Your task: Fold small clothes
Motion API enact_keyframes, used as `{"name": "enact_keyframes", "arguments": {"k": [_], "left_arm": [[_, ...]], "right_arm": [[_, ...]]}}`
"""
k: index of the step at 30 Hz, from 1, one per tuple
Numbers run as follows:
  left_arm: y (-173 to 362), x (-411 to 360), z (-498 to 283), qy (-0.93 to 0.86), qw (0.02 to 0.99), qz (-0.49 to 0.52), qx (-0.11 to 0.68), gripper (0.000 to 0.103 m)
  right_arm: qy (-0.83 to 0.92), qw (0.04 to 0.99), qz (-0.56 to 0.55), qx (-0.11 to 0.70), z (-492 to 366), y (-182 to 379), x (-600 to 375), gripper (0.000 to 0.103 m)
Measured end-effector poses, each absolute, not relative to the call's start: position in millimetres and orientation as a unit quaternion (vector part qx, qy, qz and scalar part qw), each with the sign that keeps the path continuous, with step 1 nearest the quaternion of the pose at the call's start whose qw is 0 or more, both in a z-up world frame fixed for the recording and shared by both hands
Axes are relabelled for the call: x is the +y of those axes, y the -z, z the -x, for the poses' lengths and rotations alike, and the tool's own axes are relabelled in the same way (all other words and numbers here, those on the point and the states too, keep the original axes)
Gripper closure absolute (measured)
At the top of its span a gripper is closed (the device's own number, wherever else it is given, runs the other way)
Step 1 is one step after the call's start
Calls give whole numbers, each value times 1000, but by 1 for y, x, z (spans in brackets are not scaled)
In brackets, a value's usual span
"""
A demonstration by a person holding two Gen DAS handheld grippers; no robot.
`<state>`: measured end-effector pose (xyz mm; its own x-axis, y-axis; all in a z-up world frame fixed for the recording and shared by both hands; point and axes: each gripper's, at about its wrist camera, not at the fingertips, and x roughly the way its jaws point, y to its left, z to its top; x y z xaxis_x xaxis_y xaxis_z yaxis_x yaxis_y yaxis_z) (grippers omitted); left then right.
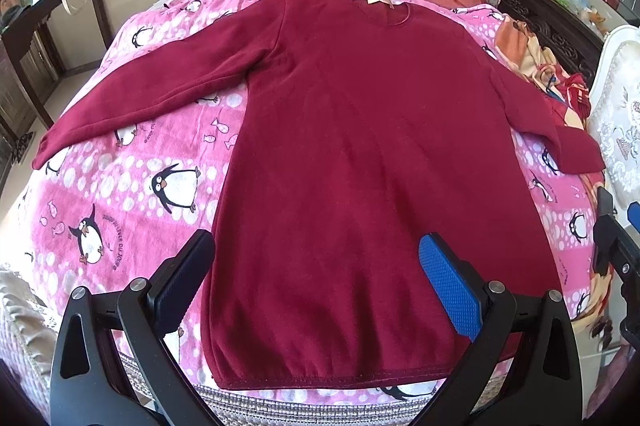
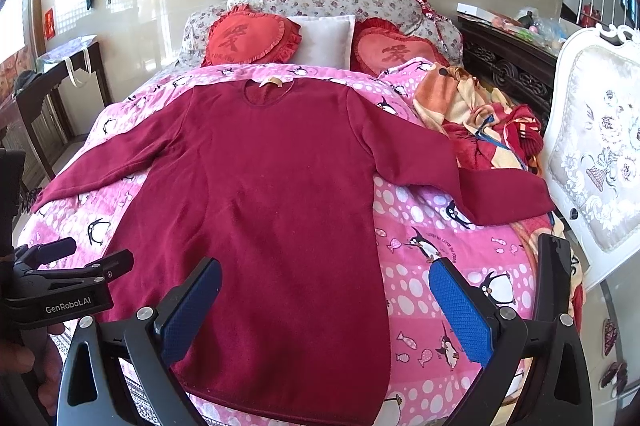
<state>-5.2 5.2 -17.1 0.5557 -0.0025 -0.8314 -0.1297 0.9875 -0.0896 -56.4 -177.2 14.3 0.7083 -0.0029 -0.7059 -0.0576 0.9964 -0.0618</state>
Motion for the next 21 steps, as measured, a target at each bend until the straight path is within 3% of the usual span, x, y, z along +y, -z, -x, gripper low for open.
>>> {"name": "enact_keyframes", "arguments": {"k": [21], "left_arm": [[21, 2, 6, -21, 883, 71, 464, 1]], "right_arm": [[-20, 923, 47, 382, 53, -8, -174, 0]]}}
